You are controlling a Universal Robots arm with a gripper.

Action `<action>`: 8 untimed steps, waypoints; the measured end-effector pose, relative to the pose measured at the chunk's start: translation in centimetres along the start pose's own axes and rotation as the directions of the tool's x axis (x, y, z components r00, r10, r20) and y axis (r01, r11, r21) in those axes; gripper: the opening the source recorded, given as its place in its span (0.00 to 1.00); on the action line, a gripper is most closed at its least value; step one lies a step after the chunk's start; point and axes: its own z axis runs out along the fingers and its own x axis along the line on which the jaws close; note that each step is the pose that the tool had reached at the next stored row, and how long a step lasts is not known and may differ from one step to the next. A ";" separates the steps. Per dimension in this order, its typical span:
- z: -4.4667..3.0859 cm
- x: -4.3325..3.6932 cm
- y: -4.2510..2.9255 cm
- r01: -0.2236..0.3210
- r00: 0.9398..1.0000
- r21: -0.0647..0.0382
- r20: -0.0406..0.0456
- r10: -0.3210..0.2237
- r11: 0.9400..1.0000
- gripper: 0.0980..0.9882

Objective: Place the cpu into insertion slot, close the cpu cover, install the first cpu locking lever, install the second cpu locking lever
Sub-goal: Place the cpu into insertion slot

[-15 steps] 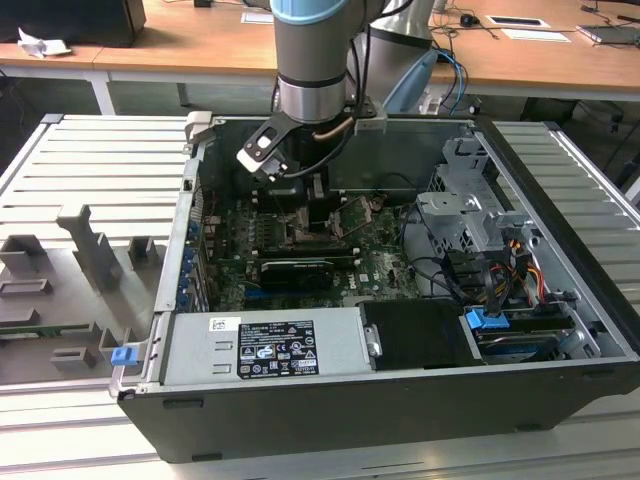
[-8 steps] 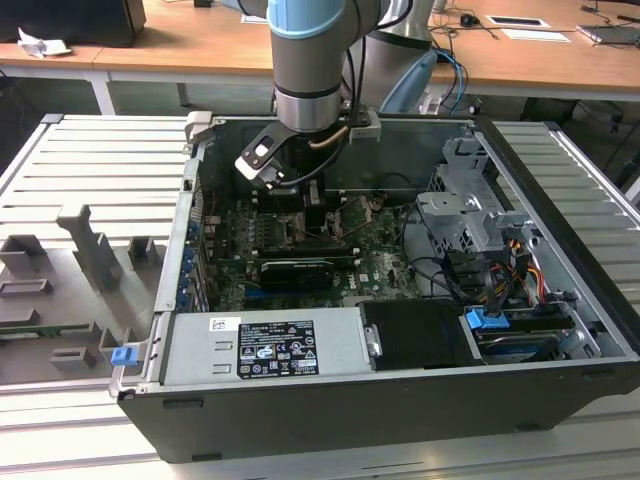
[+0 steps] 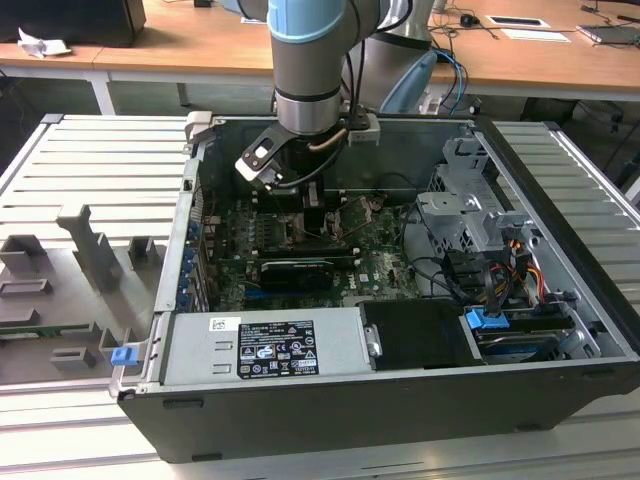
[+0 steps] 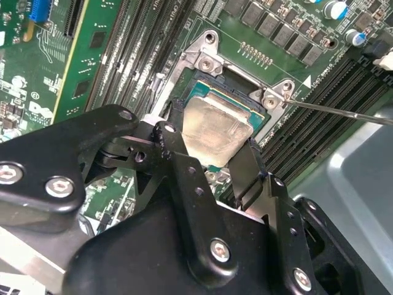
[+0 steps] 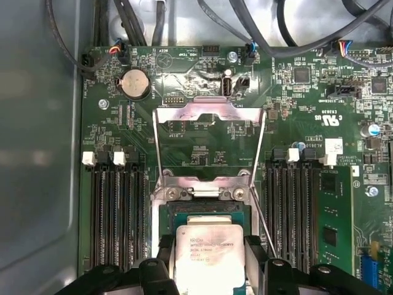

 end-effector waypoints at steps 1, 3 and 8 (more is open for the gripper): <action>0.13 0.04 0.05 0.000 1.000 0.001 0.000 0.000 1.000 0.49; 0.31 0.10 0.08 -0.005 1.000 0.002 0.001 0.005 1.000 0.49; 0.70 0.19 0.16 -0.012 1.000 0.003 0.001 0.012 1.000 0.49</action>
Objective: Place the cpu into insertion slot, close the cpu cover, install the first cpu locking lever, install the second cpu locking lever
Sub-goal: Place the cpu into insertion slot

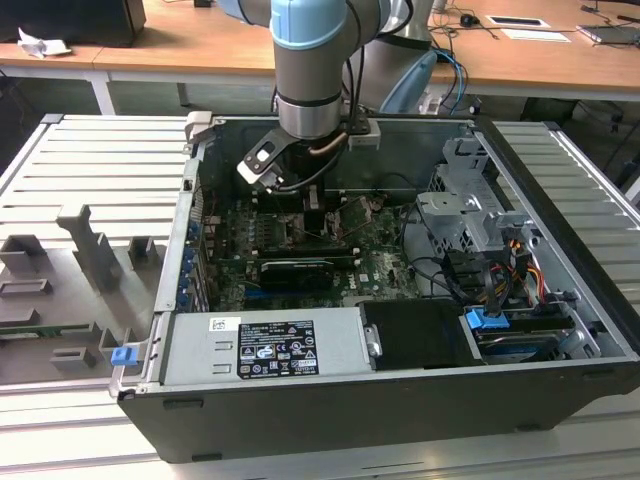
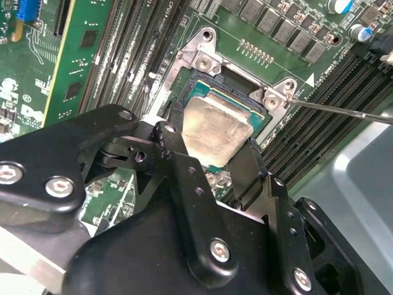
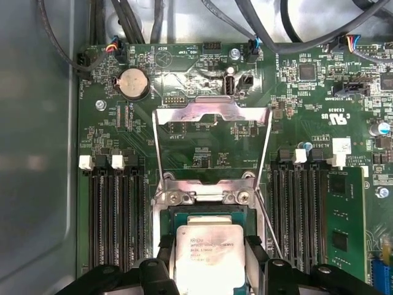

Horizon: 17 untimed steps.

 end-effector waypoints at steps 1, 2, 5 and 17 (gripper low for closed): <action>0.06 0.00 0.00 0.000 1.000 0.000 0.000 0.000 1.000 0.49; 0.19 0.01 0.00 0.001 1.000 0.000 0.003 -0.001 1.000 0.49; 0.21 0.01 -0.01 0.000 1.000 0.000 0.003 0.000 1.000 0.49; -0.60 0.00 0.04 -0.001 1.000 0.000 0.004 0.001 1.000 0.58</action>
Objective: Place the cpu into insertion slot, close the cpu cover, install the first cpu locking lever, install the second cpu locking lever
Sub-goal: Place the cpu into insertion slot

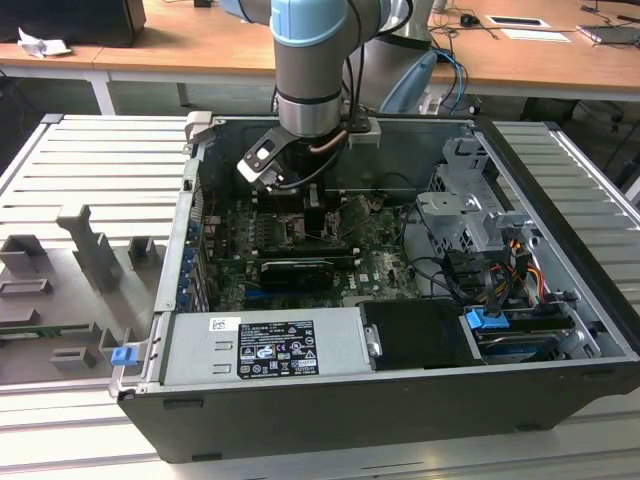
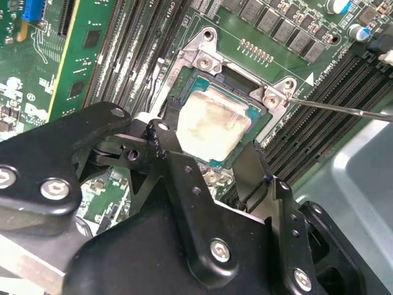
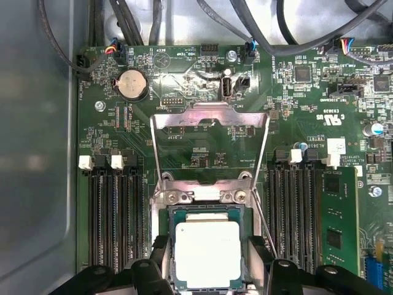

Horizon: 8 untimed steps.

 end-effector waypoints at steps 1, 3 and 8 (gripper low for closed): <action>-0.16 0.00 0.01 0.000 1.000 0.000 0.000 0.000 1.000 0.58; -0.31 0.00 0.03 0.000 1.000 0.000 0.002 0.000 1.000 0.42; -0.41 -0.04 0.06 0.000 1.000 0.001 0.006 0.000 1.000 0.08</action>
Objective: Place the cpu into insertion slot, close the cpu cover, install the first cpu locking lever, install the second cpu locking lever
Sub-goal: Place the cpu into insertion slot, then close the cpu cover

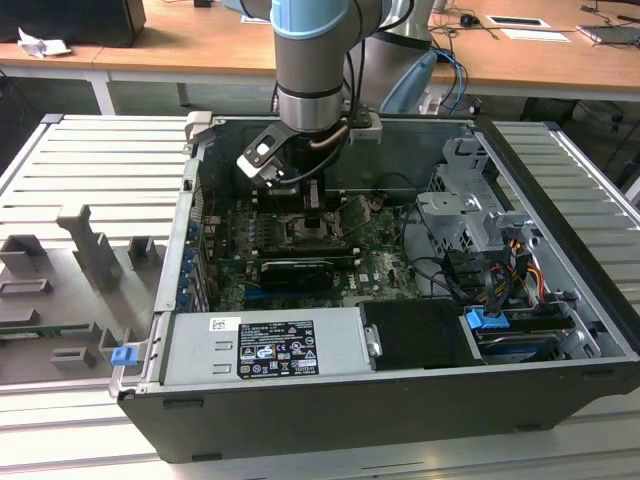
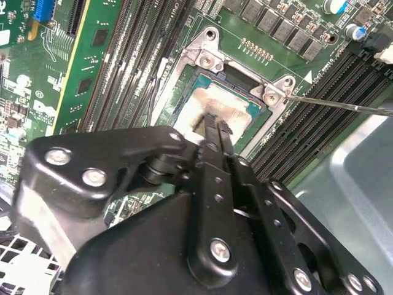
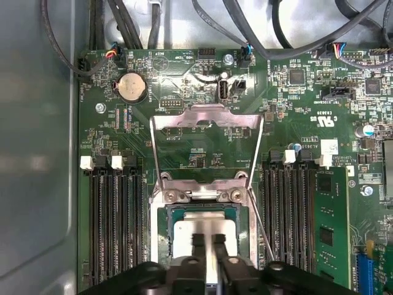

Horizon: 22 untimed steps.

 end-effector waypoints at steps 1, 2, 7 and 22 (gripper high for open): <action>-0.02 0.00 0.00 0.000 1.000 0.000 0.000 0.000 1.000 0.01; -0.02 0.00 0.00 0.000 1.000 0.000 0.000 0.000 1.000 0.01; -0.19 0.00 0.01 0.000 1.000 0.000 0.000 0.000 1.000 0.01; -2.17 -0.03 0.52 0.000 1.000 0.003 0.000 0.000 1.000 0.01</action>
